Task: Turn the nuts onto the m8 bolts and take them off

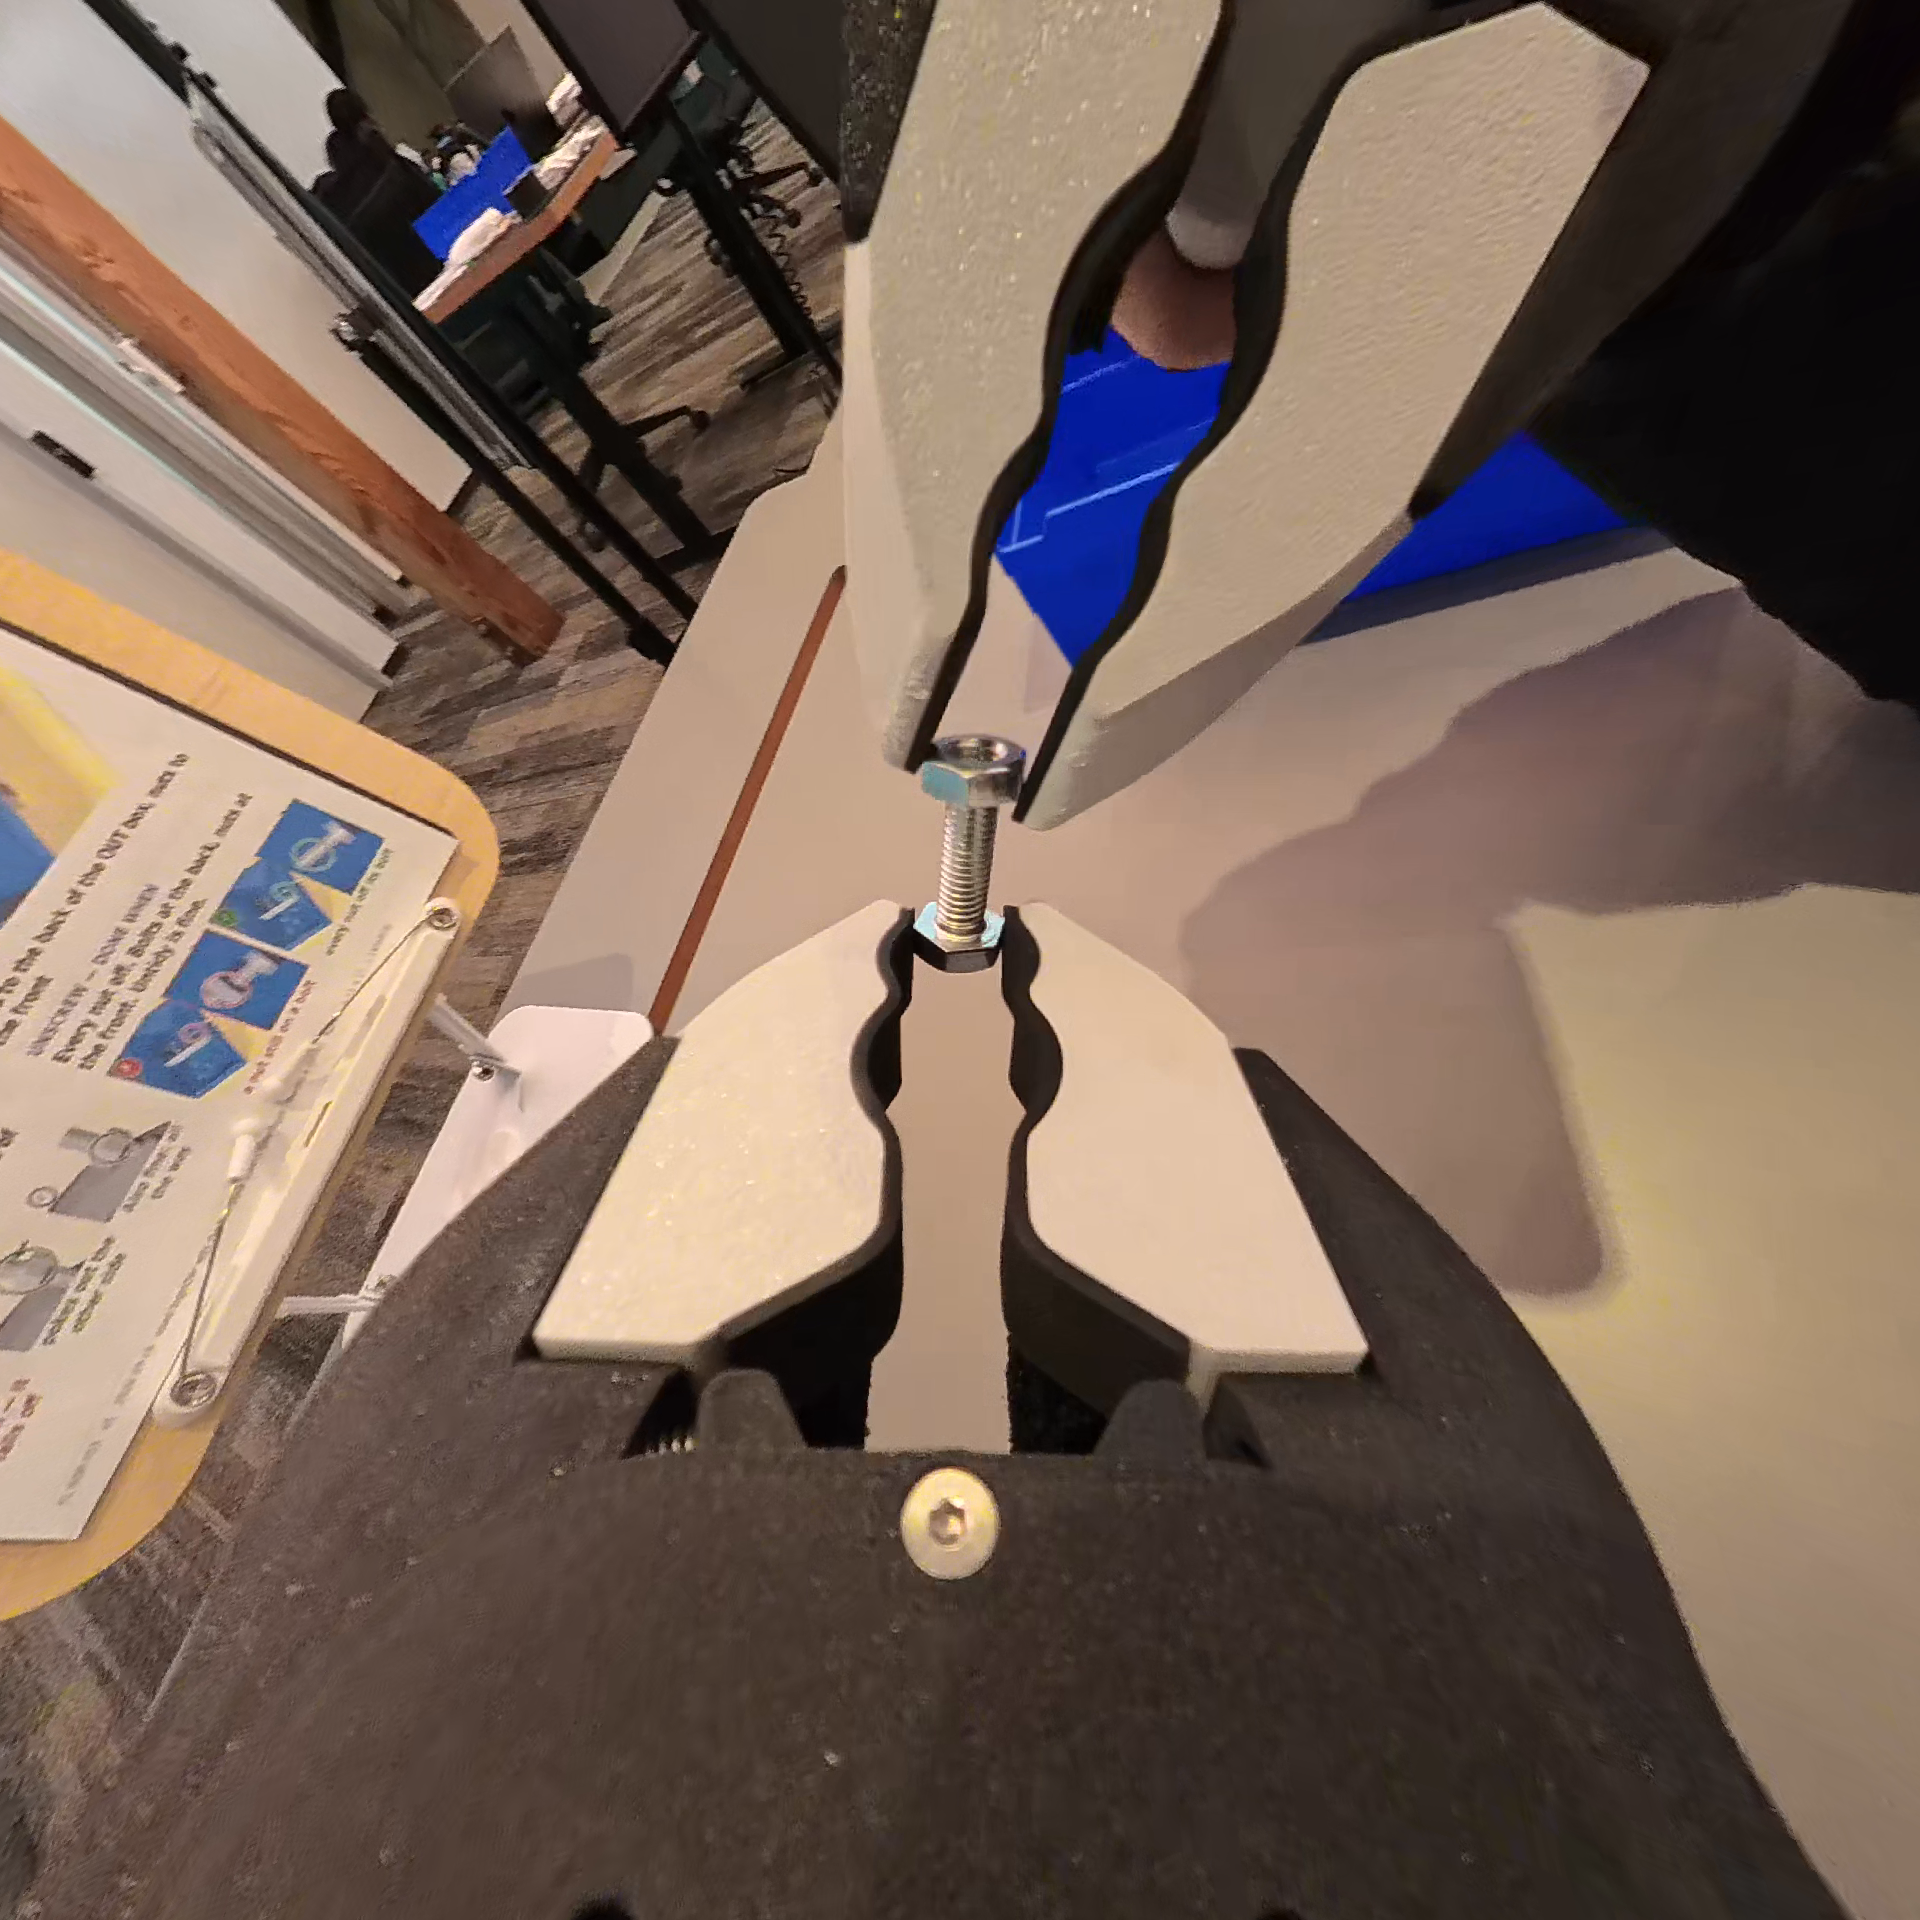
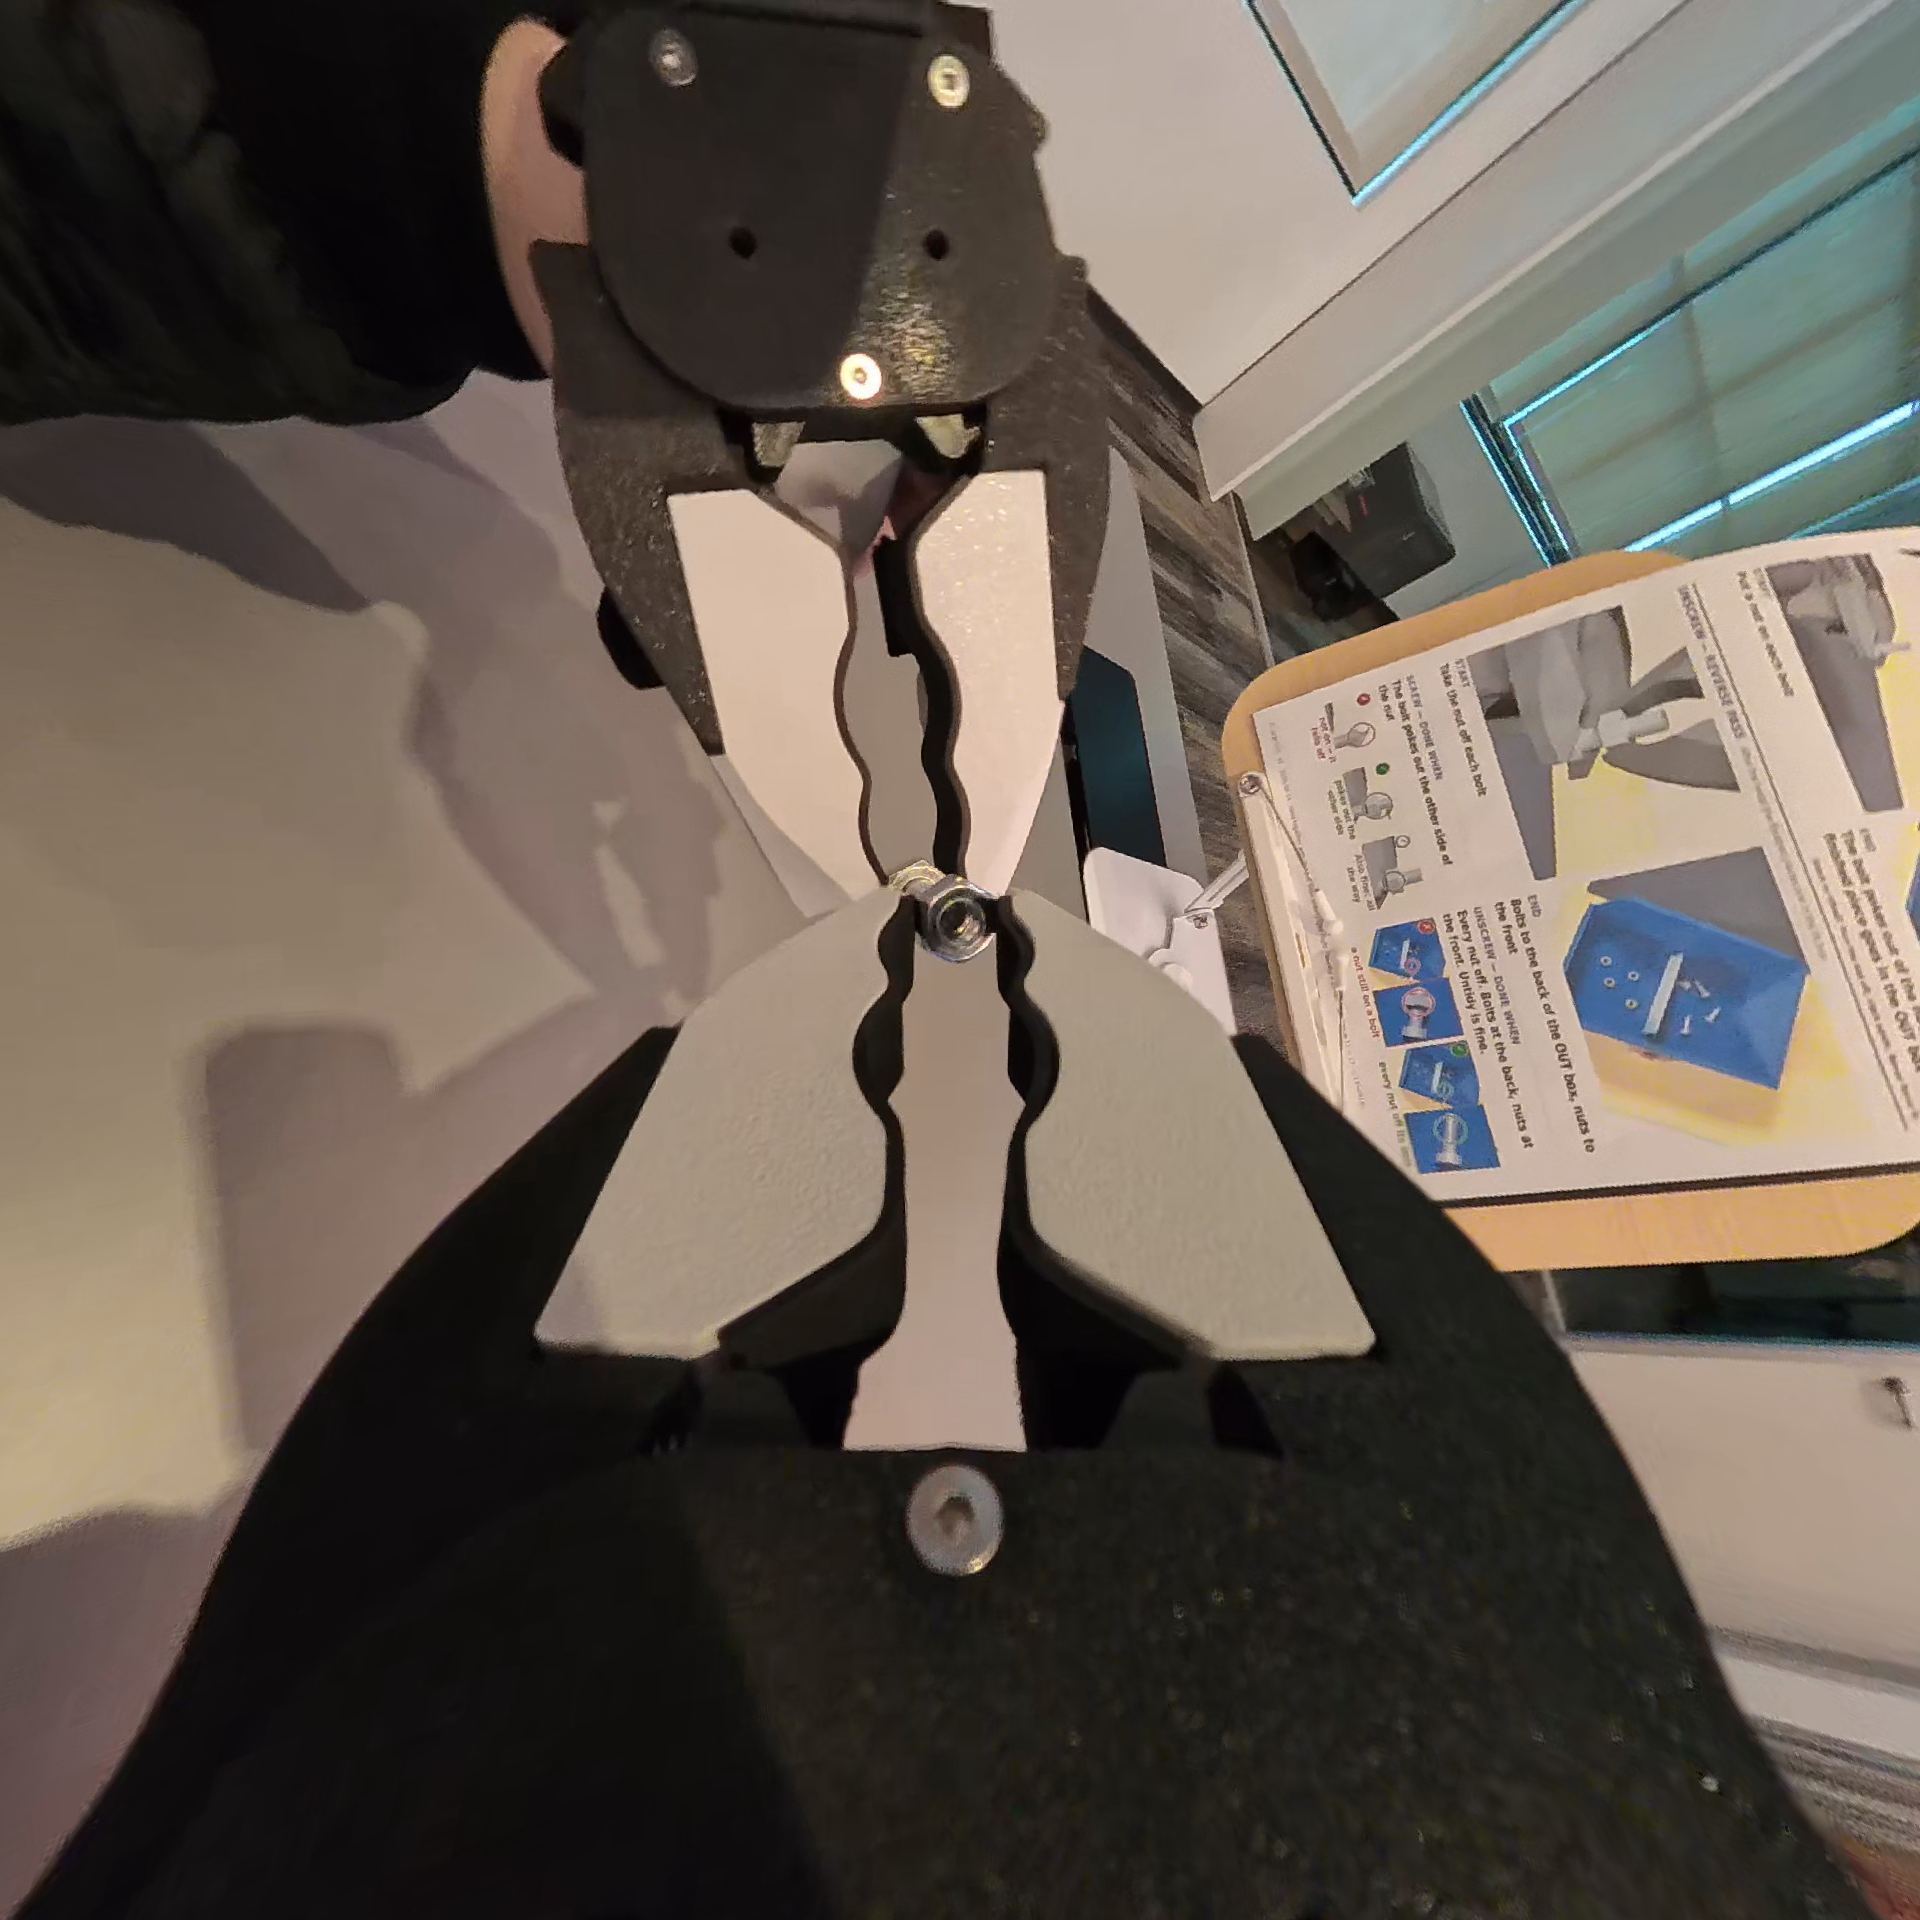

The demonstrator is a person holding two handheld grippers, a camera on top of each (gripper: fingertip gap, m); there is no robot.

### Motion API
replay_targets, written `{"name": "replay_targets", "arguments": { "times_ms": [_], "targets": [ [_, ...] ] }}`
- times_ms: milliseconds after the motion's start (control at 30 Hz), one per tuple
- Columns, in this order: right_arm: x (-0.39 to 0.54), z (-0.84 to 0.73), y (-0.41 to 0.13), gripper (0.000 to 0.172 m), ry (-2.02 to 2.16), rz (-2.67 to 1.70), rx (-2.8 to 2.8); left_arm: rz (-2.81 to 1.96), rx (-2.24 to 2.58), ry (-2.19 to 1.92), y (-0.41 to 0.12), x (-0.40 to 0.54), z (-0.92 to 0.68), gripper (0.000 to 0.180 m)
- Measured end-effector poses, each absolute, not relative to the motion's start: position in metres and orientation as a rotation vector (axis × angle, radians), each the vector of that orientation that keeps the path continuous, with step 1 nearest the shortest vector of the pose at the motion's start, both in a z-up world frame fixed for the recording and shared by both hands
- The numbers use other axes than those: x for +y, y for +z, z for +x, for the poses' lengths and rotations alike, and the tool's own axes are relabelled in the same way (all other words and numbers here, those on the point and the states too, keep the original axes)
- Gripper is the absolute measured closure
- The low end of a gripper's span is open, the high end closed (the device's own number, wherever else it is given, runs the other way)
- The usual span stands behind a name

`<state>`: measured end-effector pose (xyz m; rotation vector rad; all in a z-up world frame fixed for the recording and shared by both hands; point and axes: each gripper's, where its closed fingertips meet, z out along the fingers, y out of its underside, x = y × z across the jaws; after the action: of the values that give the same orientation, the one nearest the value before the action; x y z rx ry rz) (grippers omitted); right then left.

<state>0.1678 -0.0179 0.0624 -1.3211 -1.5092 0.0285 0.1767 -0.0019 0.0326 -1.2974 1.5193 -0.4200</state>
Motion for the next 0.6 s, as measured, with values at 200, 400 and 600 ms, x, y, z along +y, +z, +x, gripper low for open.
{"name": "replay_targets", "arguments": {
  "times_ms": [200,400,600],
  "targets": [
    [-0.01,0.165,0.068,0.158,0.058,-1.373,-1.426,-1.304,1.463,-0.365,0.039,0.007,0.173,0.164],
    [-0.007,0.161,0.076,0.158,0.173,-1.449,-1.317,-1.309,1.385,-0.308,0.047,0.014,0.173,0.164],
    [0.0,0.161,0.076,0.158,0.089,-1.49,-1.272,-1.342,1.342,-0.239,0.048,0.021,0.171,0.165]
  ]
}}
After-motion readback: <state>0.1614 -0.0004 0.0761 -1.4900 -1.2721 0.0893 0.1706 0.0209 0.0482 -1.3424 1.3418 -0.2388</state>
